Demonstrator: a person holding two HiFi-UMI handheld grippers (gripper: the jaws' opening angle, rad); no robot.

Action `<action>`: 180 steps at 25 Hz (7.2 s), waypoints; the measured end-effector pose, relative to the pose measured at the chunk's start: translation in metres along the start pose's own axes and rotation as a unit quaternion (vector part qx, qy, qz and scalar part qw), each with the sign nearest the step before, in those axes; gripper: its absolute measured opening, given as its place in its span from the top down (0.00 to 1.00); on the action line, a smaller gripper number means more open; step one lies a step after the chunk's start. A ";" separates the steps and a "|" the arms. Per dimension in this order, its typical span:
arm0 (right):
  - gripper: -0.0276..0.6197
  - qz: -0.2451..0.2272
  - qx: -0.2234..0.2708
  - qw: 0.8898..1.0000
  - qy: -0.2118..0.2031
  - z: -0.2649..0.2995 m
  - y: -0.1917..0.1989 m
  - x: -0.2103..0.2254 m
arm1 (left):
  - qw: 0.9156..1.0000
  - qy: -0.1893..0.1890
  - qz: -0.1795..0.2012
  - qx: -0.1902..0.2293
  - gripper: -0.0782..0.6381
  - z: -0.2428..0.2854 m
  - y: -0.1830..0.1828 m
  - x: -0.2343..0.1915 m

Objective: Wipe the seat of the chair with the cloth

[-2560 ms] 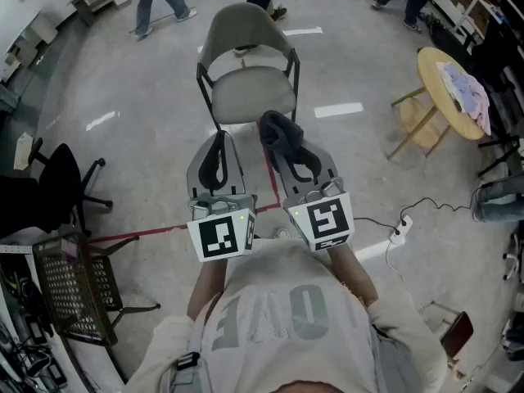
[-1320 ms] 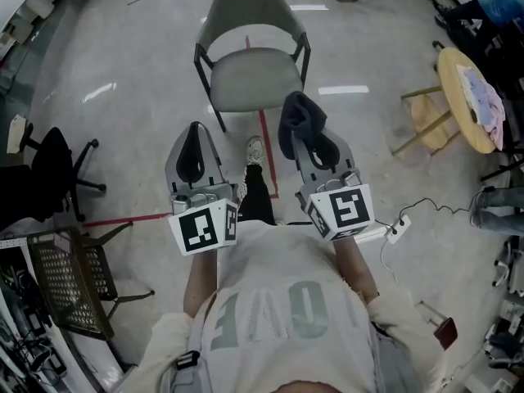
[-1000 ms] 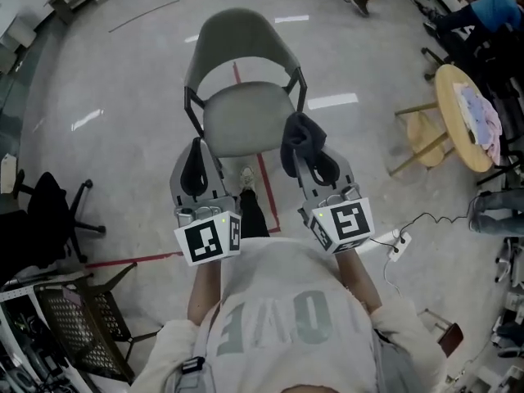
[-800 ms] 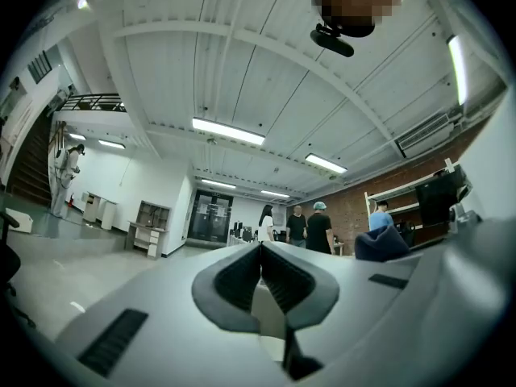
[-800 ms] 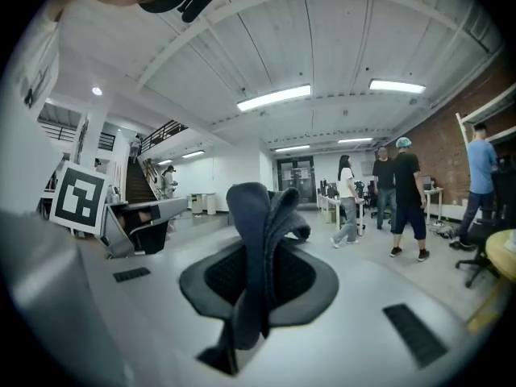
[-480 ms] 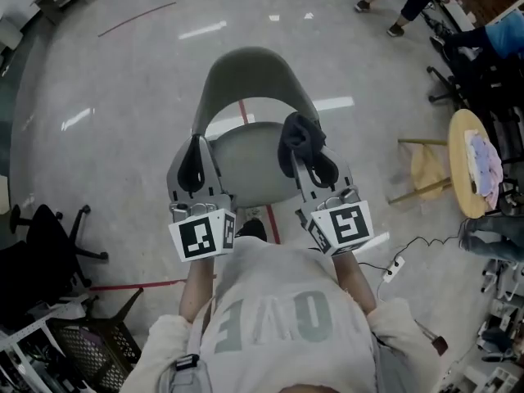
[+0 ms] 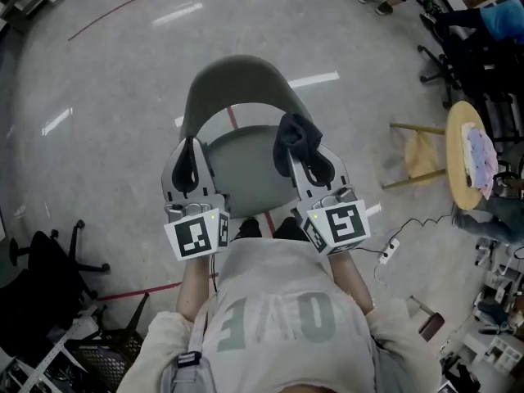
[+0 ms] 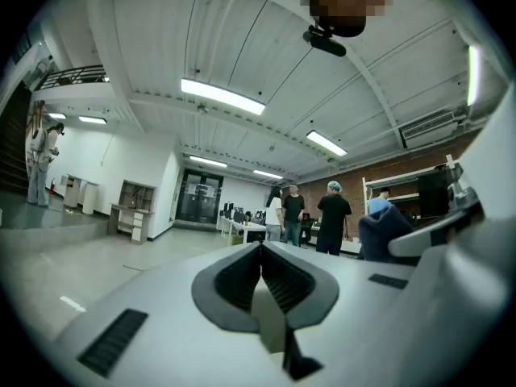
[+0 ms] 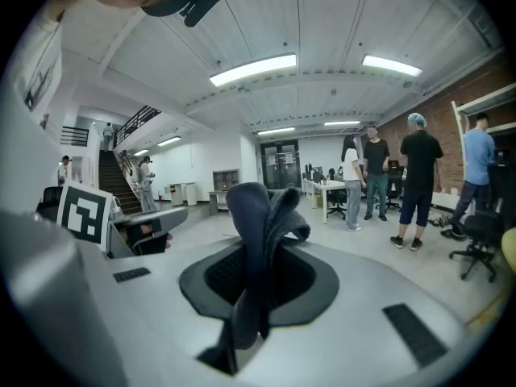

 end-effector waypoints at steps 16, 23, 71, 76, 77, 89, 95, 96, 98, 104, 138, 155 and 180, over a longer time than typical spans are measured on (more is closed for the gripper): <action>0.87 0.004 0.008 0.998 -0.055 0.000 0.003 0.044 | 0.996 -0.038 0.067 0.043 0.87 0.012 -0.029 0.055; 0.87 0.005 0.007 0.998 -0.067 0.002 0.007 0.035 | 0.995 -0.045 0.074 0.050 0.87 0.002 -0.031 0.052; 0.87 0.238 -0.239 0.908 -0.248 0.195 0.377 -0.056 | 0.988 -0.137 0.033 -0.064 0.87 -0.019 0.273 -0.051; 0.87 0.230 -0.266 0.901 -0.256 0.229 0.403 -0.103 | 0.986 -0.147 0.041 -0.075 0.87 -0.039 0.269 -0.069; 0.87 0.242 -0.273 0.896 -0.255 0.236 0.409 -0.112 | 0.985 -0.146 0.047 -0.078 0.87 -0.044 0.268 -0.072; 0.87 0.266 -0.372 0.862 -0.218 0.271 0.492 -0.148 | 0.983 -0.152 0.041 -0.093 0.87 -0.066 0.284 -0.098; 0.87 0.228 -0.396 0.869 -0.189 0.272 0.513 -0.132 | 0.983 -0.150 0.043 -0.101 0.87 -0.066 0.288 -0.101; 0.87 0.225 -0.398 0.869 -0.187 0.272 0.514 -0.129 | 0.983 -0.149 0.043 -0.102 0.87 -0.065 0.288 -0.101; 0.87 0.218 -0.403 0.870 -0.185 0.271 0.516 -0.123 | 0.983 -0.149 0.043 -0.102 0.87 -0.063 0.288 -0.101; 0.87 0.181 -0.406 0.879 -0.171 0.272 0.515 -0.102 | 0.983 -0.144 0.042 -0.103 0.87 -0.055 0.290 -0.095; 0.87 0.027 -0.433 0.899 0.059 0.192 0.509 0.171 | 0.992 -0.048 0.035 -0.107 0.87 0.030 0.304 0.016; 0.87 -0.030 -0.436 0.892 0.112 0.190 0.509 0.182 | 0.989 -0.085 0.043 -0.109 0.87 0.014 0.304 -0.004; 0.87 0.152 -0.186 0.963 -0.124 0.184 0.293 -0.047 | 0.978 -0.170 0.098 -0.075 0.87 -0.059 0.270 -0.084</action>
Point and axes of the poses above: the fingertips, and each gripper's own axes: z forward along the fingers, x to its right, y out of its underside, the point moved 2 cm from there along -z, backward along the fingers, and after that the axes turned 1 degree about -y, right-handed, at the moved point
